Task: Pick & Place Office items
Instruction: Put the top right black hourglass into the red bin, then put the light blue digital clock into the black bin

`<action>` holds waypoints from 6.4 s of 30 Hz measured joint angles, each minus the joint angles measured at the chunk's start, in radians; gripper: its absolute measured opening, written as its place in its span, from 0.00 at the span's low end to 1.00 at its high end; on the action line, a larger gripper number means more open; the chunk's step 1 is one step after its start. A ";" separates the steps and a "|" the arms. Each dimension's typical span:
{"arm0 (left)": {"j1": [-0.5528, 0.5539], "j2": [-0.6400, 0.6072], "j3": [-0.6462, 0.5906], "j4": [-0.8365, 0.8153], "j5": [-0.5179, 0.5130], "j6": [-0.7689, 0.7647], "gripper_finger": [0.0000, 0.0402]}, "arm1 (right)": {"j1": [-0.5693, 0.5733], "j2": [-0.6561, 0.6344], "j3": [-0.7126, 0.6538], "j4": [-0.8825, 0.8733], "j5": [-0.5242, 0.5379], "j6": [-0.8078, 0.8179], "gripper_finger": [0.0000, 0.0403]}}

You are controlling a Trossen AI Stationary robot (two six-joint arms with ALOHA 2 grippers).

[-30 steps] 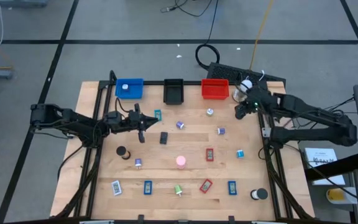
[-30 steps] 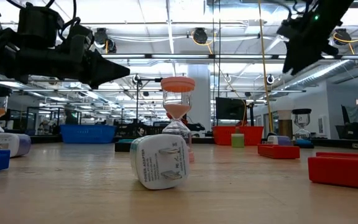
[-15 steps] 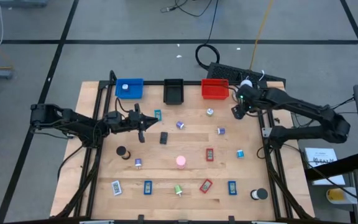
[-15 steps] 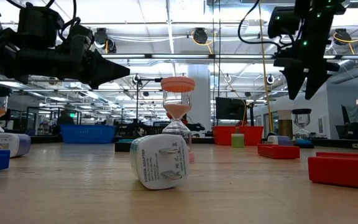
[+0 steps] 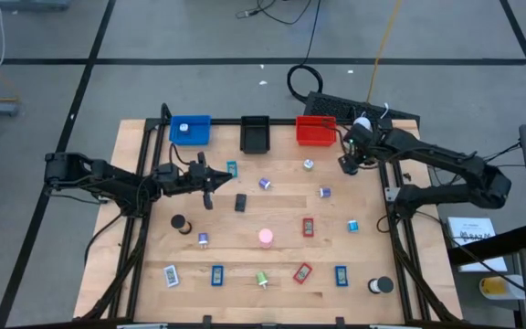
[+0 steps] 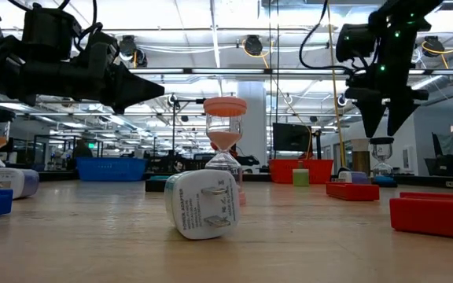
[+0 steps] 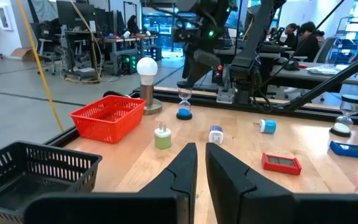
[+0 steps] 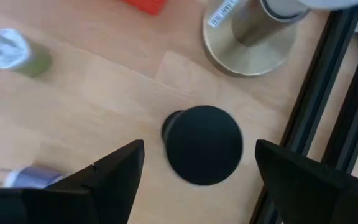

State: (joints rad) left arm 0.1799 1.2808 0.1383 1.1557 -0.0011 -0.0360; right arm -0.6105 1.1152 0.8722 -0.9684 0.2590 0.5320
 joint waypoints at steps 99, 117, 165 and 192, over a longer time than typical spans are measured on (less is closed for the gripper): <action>0.000 0.000 0.000 0.000 0.001 -0.025 0.10 | -0.237 0.649 0.456 0.339 -0.096 -0.410 0.58; 0.000 0.000 0.000 0.000 0.001 -0.024 0.10 | -0.166 0.375 0.455 0.328 -0.001 -0.447 0.70; -0.161 0.169 0.428 -1.061 -0.594 -0.704 0.40 | 0.366 -0.040 -0.383 1.487 -0.058 -0.575 0.00; -0.055 0.415 0.527 -1.201 -0.638 -0.763 0.64 | 0.366 -0.040 -0.383 1.487 -0.055 -0.570 0.00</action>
State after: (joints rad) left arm 0.1249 1.6955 0.6651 -0.0450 -0.6392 -0.7995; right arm -0.2443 1.0752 0.4889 0.5190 0.2039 -0.0383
